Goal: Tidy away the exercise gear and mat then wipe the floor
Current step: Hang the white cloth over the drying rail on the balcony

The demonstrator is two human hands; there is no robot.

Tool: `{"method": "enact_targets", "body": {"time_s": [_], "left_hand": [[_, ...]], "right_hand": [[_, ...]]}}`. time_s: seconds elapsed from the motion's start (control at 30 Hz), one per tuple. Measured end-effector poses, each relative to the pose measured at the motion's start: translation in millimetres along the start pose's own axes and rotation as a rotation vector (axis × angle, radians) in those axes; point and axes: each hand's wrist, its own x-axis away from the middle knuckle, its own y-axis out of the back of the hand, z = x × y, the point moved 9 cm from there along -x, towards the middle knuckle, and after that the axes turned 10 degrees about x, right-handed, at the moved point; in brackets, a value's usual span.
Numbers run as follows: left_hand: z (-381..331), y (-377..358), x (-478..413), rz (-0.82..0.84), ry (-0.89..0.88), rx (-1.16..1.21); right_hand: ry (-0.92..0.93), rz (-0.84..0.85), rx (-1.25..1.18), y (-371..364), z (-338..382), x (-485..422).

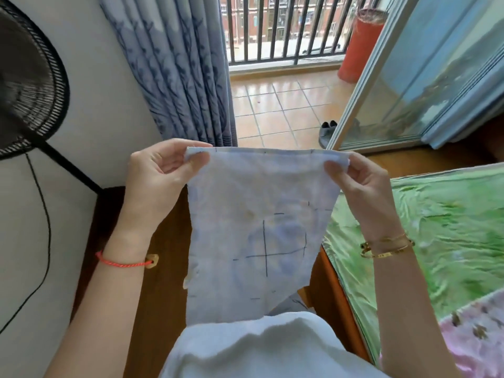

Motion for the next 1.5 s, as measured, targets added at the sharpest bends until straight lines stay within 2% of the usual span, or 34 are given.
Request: {"method": "enact_targets", "body": {"time_s": [0.33, 0.67, 0.93, 1.5], "left_hand": [[22, -66, -184, -0.041, 0.005, 0.006], [62, -108, -311, -0.04, 0.085, 0.025], [95, -142, -424, 0.014, 0.078, 0.017], [160, -190, -707, 0.133, 0.067, 0.035]], "right_hand": [[0.007, -0.002, 0.006, 23, -30, -200], [-0.044, -0.018, 0.03, 31, -65, -321], [-0.087, -0.069, 0.052, 30, -86, -411], [-0.137, -0.192, 0.097, 9, -115, -674]]}}
